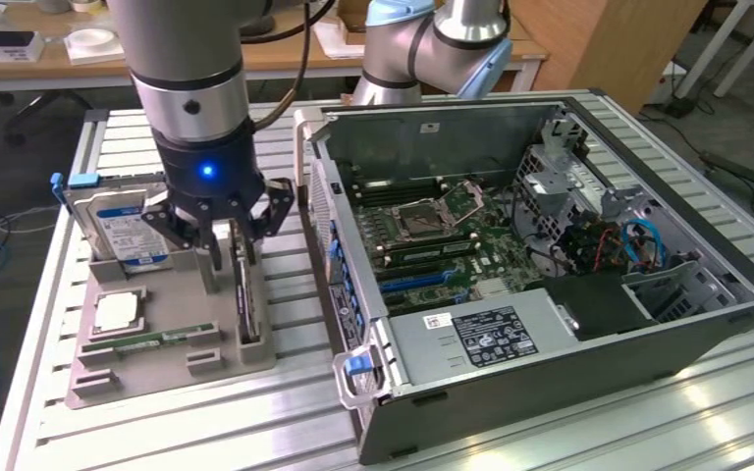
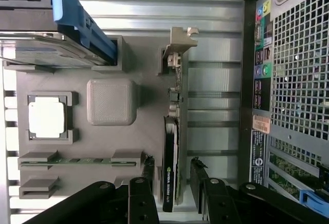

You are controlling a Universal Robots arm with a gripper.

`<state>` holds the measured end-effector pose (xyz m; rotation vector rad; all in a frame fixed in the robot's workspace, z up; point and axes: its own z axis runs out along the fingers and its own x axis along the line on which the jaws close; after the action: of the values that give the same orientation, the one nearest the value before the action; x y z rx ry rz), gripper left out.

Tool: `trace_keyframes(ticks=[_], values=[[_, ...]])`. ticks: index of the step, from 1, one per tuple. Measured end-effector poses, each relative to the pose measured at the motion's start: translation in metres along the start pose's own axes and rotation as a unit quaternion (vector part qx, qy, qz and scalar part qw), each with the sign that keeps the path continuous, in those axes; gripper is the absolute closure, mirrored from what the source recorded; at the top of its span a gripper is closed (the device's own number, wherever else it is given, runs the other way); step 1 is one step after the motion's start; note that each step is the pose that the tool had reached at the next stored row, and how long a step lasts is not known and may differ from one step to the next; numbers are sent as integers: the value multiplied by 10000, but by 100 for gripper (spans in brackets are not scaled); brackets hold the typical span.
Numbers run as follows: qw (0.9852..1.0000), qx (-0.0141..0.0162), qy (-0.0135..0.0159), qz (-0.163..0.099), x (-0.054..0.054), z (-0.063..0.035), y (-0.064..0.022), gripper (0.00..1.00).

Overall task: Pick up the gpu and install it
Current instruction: 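Pick up the gpu and move the gpu toward the slot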

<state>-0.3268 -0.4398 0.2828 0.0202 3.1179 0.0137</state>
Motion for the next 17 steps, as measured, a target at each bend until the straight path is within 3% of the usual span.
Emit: trace_keyframes(ticks=[17], values=[[10000, 13, -1, 46, 0, 152, -2, 58]])
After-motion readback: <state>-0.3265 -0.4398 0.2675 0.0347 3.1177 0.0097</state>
